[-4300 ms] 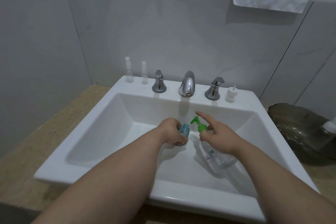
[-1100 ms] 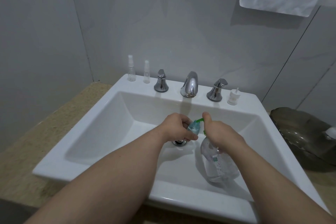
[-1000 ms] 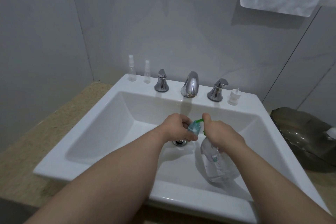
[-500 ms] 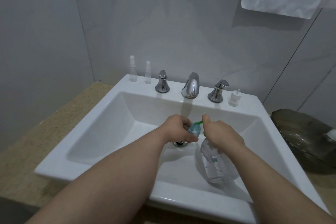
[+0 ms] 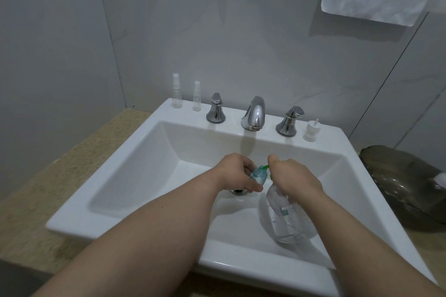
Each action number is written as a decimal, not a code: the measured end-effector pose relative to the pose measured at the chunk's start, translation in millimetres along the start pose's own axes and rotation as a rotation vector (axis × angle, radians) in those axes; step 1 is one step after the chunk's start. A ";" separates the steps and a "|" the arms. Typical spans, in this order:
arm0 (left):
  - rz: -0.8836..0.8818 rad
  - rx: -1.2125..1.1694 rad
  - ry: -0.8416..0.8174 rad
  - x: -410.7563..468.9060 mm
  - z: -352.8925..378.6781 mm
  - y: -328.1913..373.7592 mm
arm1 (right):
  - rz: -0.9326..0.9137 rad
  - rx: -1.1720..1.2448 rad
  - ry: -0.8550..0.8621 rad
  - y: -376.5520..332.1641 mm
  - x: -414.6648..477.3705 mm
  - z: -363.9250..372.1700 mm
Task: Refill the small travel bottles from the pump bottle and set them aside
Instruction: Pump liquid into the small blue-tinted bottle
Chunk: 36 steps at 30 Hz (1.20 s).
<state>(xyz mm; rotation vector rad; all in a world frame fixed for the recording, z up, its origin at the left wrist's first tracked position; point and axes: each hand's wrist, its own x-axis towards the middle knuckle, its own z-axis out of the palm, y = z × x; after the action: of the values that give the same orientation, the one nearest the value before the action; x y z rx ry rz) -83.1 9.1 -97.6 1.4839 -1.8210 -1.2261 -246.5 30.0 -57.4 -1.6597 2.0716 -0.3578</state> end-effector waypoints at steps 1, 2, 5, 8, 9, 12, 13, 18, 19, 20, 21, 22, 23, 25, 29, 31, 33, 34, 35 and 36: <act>-0.001 0.002 -0.004 -0.1 0.3 -0.1 | -0.008 0.003 -0.004 0.9 1.2 0.3; -0.002 0.002 -0.006 -0.1 0.6 -0.2 | -0.015 0.003 -0.002 1.3 1.6 0.4; -0.007 -0.004 -0.011 -0.2 0.6 -0.6 | -0.025 -0.021 0.003 3.1 1.5 1.1; -0.012 -0.021 0.001 0.5 0.2 -0.3 | -0.026 -0.061 0.022 2.6 -0.9 1.7; -0.011 -0.028 0.009 0.7 0.2 -0.1 | -0.035 -0.071 0.027 2.4 -1.7 2.3; -0.010 -0.039 0.024 0.7 -0.4 0.3 | -0.056 -0.073 0.036 1.1 -4.7 2.1; -0.011 -0.042 0.023 0.6 -0.5 0.3 | -0.055 -0.075 0.036 0.9 -5.2 1.8; -0.010 -0.046 0.027 0.4 -0.5 0.4 | -0.033 -0.103 0.046 2.5 -2.2 2.4; -0.008 -0.048 0.028 0.2 -0.3 0.3 | -0.026 -0.107 0.046 2.5 -1.8 2.6; -0.005 -0.048 0.028 0.2 -0.3 0.8 | -0.020 -0.107 0.049 2.6 -1.1 2.5; -0.003 -0.046 0.029 0.1 -0.4 0.3 | -0.013 -0.101 0.047 2.1 -0.8 3.1; 0.000 -0.045 0.029 0.1 -0.4 0.4 | -0.011 -0.094 0.048 1.8 -0.6 2.8; 0.001 -0.044 0.031 0.4 -0.4 0.2 | -0.011 -0.087 0.047 1.7 -0.4 2.7; 0.000 -0.042 0.031 0.7 -0.6 -0.2 | -0.018 -0.079 0.045 1.4 -0.3 2.5; 0.007 -0.035 0.028 1.2 -0.4 -1.2 | -0.012 -0.056 0.038 1.1 -1.2 1.9; 0.005 -0.028 0.025 1.2 -0.1 -1.3 | -0.013 -0.052 0.026 0.8 -1.5 2.2; 0.002 -0.021 0.019 1.2 -0.1 -1.1 | -0.018 -0.061 0.025 0.9 -0.6 2.2; 0.003 -0.018 0.018 1.3 -0.2 -1.4 | -0.018 -0.065 0.027 0.6 -0.7 2.0; 0.003 -0.017 0.018 1.4 -0.4 -1.3 | -0.015 -0.065 0.027 0.6 -0.4 2.1; 0.002 -0.016 0.019 1.2 -0.3 -1.2 | -0.017 -0.064 0.026 0.8 0.3 2.4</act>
<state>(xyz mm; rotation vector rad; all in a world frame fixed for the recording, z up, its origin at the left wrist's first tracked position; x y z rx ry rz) -82.6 7.8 -98.7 1.4791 -1.7964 -1.2189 -246.0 30.1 -59.9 -1.7199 2.1093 -0.3232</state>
